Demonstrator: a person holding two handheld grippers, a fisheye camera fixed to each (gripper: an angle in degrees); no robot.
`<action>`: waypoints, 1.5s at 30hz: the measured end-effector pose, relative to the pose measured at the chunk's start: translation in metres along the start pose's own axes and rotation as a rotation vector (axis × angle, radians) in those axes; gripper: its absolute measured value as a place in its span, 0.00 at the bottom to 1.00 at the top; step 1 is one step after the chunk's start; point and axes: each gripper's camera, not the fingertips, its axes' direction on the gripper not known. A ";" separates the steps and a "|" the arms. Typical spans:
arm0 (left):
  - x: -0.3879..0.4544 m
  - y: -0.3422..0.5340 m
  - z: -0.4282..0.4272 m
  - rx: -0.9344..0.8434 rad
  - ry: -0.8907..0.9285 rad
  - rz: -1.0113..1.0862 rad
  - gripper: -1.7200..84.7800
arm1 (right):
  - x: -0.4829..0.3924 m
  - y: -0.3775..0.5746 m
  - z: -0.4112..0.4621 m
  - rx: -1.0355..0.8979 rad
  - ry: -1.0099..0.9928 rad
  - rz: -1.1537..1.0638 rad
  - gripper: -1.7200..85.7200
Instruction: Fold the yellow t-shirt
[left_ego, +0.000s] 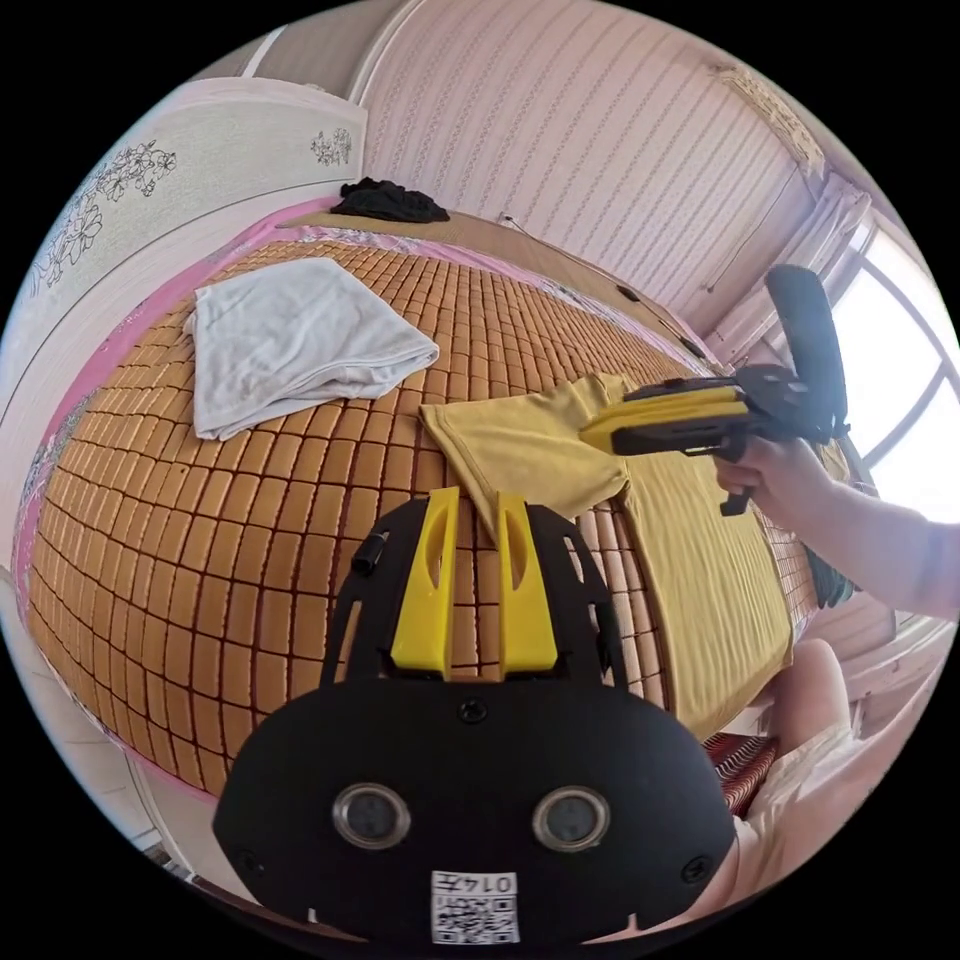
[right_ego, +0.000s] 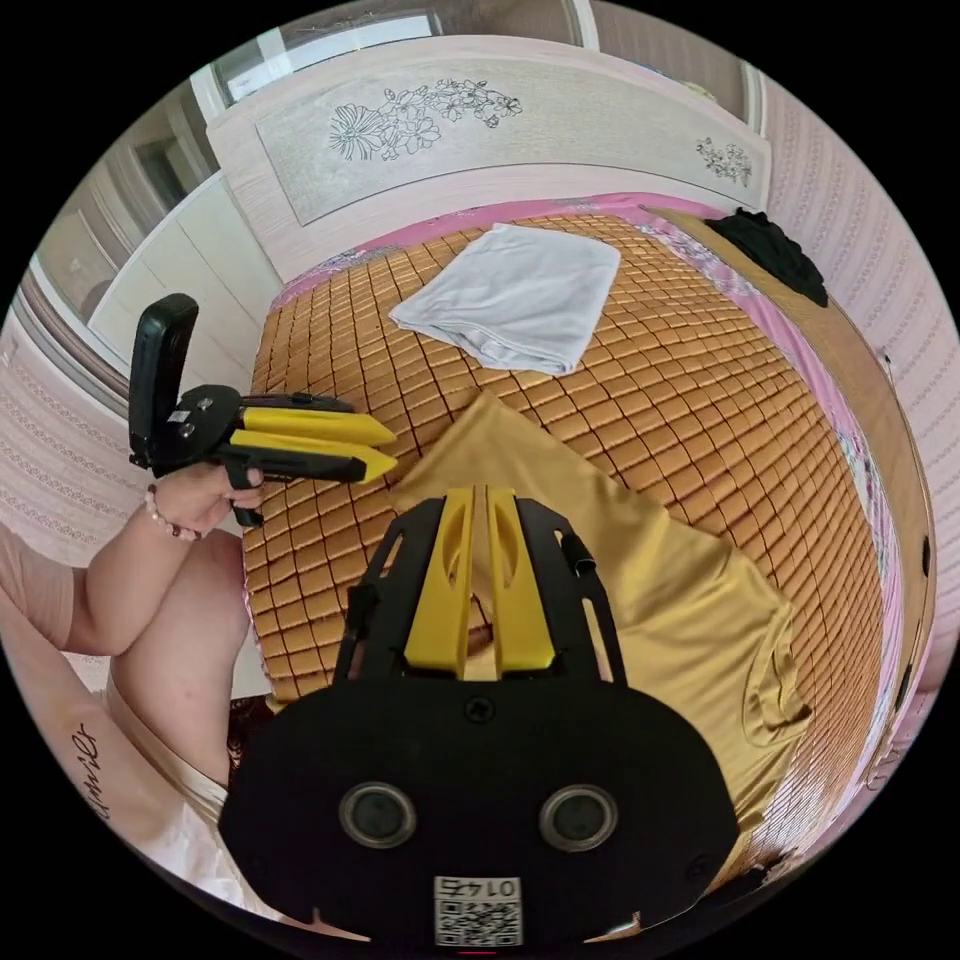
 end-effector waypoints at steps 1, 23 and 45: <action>-0.001 0.000 -0.001 0.006 0.012 0.003 0.10 | -0.002 -0.010 0.004 -0.005 -0.003 -0.008 0.02; -0.014 0.008 0.025 -0.120 0.032 0.039 0.04 | 0.008 -0.112 0.079 -0.202 0.054 0.049 0.08; 0.110 0.039 0.015 0.172 0.378 0.510 0.08 | 0.090 0.212 -0.088 0.225 0.234 0.737 0.05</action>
